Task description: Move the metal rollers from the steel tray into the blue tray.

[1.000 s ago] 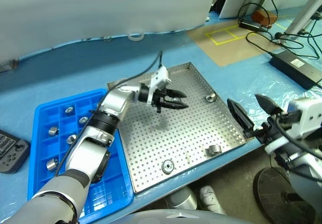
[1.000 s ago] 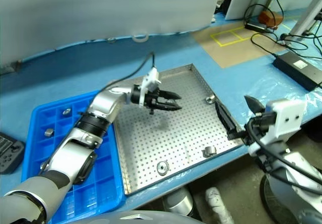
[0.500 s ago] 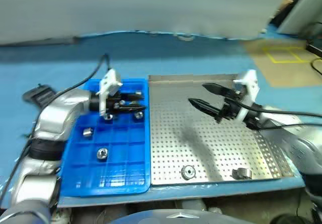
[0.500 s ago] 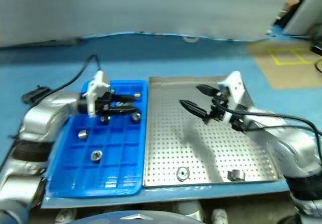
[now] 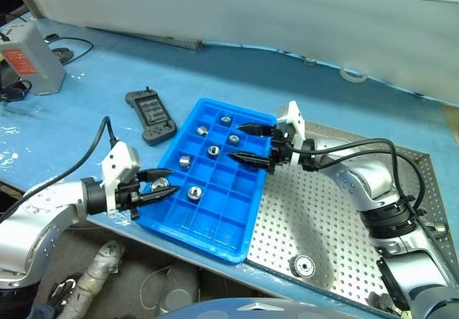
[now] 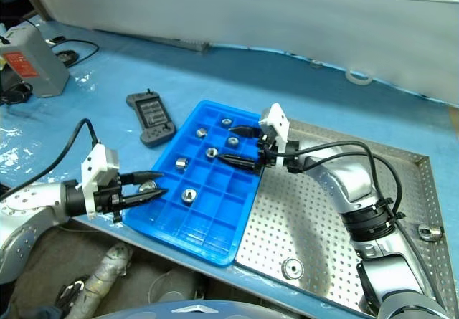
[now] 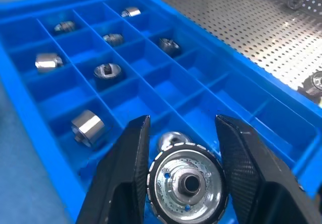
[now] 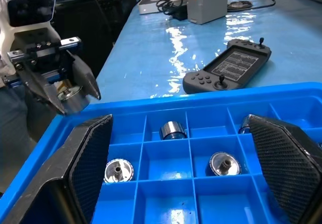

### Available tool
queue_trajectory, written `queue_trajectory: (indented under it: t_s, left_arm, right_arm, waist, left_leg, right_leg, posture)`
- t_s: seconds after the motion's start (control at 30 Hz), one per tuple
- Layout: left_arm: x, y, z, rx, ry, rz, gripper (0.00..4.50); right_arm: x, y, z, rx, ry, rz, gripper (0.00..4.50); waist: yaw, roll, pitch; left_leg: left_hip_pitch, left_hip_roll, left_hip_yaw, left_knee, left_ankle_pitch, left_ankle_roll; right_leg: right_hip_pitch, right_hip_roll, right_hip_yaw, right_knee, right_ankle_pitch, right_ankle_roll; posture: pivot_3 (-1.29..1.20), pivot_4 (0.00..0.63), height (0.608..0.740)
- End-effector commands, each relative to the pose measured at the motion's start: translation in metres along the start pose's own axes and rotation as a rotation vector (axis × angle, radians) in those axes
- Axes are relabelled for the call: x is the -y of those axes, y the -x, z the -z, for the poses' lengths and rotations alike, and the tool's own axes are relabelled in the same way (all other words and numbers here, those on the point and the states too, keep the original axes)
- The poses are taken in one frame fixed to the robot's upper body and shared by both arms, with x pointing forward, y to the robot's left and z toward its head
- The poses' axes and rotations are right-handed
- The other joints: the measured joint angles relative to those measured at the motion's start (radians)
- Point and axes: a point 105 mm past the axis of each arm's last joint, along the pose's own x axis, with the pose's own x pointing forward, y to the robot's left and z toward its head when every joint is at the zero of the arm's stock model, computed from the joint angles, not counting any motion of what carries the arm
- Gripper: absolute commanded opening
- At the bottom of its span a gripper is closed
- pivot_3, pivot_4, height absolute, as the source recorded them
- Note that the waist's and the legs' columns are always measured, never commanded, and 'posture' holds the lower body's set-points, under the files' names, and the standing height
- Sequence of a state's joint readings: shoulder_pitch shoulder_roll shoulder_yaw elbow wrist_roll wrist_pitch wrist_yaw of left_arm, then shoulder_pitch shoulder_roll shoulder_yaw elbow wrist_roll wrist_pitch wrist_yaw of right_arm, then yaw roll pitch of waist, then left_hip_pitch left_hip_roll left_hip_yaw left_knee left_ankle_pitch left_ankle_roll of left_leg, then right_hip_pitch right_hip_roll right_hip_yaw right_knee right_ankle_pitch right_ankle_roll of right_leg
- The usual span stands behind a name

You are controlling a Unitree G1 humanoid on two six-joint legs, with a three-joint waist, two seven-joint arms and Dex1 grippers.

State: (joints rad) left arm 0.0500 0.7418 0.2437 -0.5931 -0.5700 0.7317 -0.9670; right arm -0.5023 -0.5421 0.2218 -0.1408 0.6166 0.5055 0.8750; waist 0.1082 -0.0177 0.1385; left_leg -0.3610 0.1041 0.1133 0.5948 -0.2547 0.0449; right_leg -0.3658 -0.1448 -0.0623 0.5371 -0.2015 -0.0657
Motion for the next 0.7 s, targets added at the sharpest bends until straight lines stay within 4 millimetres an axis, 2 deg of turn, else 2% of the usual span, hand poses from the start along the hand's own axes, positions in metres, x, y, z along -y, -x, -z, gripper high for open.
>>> queue_trajectory:
  t_s: [0.03, 0.17, 0.23, 0.33, 0.7]
  left_arm:
    - [0.003, -0.003, 0.001, 0.005, 0.008, -0.02, 1.73]
    - [-0.002, 0.003, 0.023, -0.054, 0.058, -0.073, 1.73]
    - [-0.009, 0.01, 0.027, -0.042, 0.1, -0.135, 1.73]
    - [-0.006, 0.017, 0.037, -0.079, 0.115, -0.139, 1.73]
    - [-0.021, 0.011, 0.042, -0.086, 0.117, -0.258, 1.73]
  right_arm:
    - [-0.004, 0.001, -0.008, 0.026, 0.038, -0.013, 4.5]
    - [-0.003, 0.003, -0.003, 0.019, 0.039, 0.0, 4.5]
    - [-0.003, 0.004, -0.001, 0.01, 0.049, 0.01, 4.5]
    - [-0.004, 0.005, 0.002, 0.009, 0.042, 0.019, 4.5]
    - [-0.001, 0.002, -0.001, 0.011, 0.058, 0.039, 4.5]
  waist:
    - [-0.001, 0.0, 0.0]
    - [-0.008, -0.004, -0.001]
    - [-0.008, -0.005, -0.001]
    - [-0.012, -0.006, -0.002]
    - [-0.01, -0.007, 0.0]
  left_leg:
    - [0.001, 0.001, -0.001, -0.002, 0.001, -0.002]
    - [0.012, 0.003, 0.0, -0.019, 0.009, -0.013]
    - [0.012, 0.009, 0.0, -0.022, 0.011, -0.016]
    - [0.012, 0.017, 0.0, -0.025, 0.016, -0.019]
    - [0.02, 0.019, 0.001, -0.032, 0.016, -0.026]
  right_leg:
    - [0.0, 0.001, 0.0, 0.0, 0.0, 0.0]
    - [0.001, 0.003, 0.002, -0.001, -0.002, 0.004]
    - [-0.001, 0.008, 0.001, -0.001, -0.003, 0.007]
    - [-0.003, 0.017, 0.001, -0.002, -0.003, 0.007]
    - [0.0, 0.021, 0.007, -0.001, -0.003, 0.007]
  posture:
    - [0.2, 0.15, 0.74]
    - [0.18, 0.15, 0.74]
    - [0.18, 0.15, 0.74]
    - [0.18, 0.15, 0.74]
    - [0.17, 0.15, 0.74]
